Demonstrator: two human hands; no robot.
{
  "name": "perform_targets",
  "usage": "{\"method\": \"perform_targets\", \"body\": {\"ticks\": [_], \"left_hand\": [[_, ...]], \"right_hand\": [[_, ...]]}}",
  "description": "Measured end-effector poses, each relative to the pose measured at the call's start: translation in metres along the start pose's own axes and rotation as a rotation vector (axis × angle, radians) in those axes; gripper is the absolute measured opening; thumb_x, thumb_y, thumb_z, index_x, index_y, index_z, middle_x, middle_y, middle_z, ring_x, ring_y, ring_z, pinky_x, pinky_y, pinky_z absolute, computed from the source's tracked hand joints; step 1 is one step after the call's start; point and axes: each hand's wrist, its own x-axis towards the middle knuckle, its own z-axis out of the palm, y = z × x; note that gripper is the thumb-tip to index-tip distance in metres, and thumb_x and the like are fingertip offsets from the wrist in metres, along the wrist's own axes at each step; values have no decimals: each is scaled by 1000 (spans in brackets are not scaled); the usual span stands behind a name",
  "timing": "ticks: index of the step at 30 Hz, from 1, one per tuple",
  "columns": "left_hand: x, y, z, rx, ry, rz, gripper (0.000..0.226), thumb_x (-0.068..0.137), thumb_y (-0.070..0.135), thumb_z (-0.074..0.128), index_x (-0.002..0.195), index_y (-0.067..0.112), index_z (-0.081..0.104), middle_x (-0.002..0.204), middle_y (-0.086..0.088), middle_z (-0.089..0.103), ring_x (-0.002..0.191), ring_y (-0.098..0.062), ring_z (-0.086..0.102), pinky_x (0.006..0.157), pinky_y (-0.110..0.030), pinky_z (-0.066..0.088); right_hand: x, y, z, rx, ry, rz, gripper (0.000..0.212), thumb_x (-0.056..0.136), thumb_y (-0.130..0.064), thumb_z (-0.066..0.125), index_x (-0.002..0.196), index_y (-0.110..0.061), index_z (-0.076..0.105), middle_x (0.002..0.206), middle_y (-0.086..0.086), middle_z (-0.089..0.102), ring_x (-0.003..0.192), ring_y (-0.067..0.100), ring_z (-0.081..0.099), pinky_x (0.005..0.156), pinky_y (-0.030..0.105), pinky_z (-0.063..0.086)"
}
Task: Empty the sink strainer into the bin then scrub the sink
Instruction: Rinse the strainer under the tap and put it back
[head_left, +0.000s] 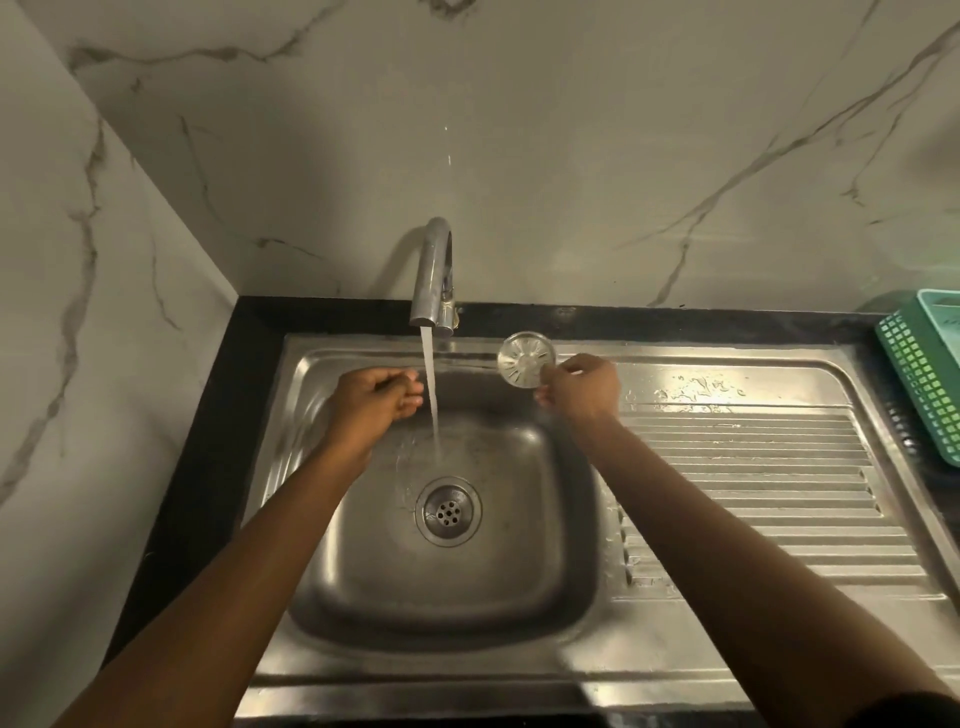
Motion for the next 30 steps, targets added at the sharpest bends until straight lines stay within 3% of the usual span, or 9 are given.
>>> {"method": "perform_targets", "body": {"ticks": [3,7,11,14,17,21,23,26,30], "left_hand": [[-9,2,3,14,-15,5,17,103,14,64,111,4,77,98,-15,82,88,-28,79,74,-28,66],[-20,7,4,15,-93,-83,23,102,20,67,118,4,74,99,-18,81,89,-33,80,83,-41,67],[-27,13,5,44,-199,-95,16,98,11,72,111,2,74,93,-18,82,81,-31,82,68,-31,67],[-29,17,5,60,-184,-83,10,95,-2,71,98,7,72,76,-9,81,62,-19,79,57,-26,64],[-31,22,0,94,-133,-53,13,92,-7,72,89,6,73,74,-12,78,53,-17,76,50,-24,61],[-32,28,-16,175,-99,-17,4,88,-3,76,92,-3,75,79,-25,77,55,-27,76,50,-29,62],[-34,32,-24,200,-90,-8,5,87,-3,78,89,-3,73,79,-26,76,54,-29,75,49,-29,62],[-36,36,-34,226,-60,20,13,85,-4,80,95,-6,73,83,-25,77,54,-29,76,49,-31,62],[-35,33,-46,241,-17,72,19,85,-4,81,102,-5,73,93,-22,78,71,-36,80,61,-39,67]], "right_hand": [[-36,2,12,-56,-137,-101,14,87,-12,83,81,-13,70,59,-1,74,52,16,75,45,22,55],[-69,-9,24,-232,-204,-271,18,88,-15,79,78,-15,64,55,0,72,48,9,72,44,21,56],[-84,-20,29,-271,-229,-334,20,87,-15,78,76,-12,61,54,2,71,46,11,71,48,29,62],[-88,-19,33,-270,-252,-328,22,88,-16,78,77,-13,59,56,3,72,47,13,72,50,31,62],[-87,-15,37,-219,-301,-234,17,88,-11,76,79,-10,61,57,5,73,49,18,74,52,32,63],[-88,-13,48,-119,-395,-55,8,86,-2,75,86,-8,70,66,10,77,58,25,76,65,44,67],[-89,-14,53,-79,-440,-23,13,86,3,74,88,-10,73,72,10,77,58,21,75,62,37,66],[-90,-21,59,-74,-524,-55,10,91,4,72,88,-5,76,84,14,77,64,18,74,59,27,62],[-91,-37,65,-91,-557,-171,11,90,0,77,82,-8,76,75,9,78,63,17,73,58,27,62]]}}
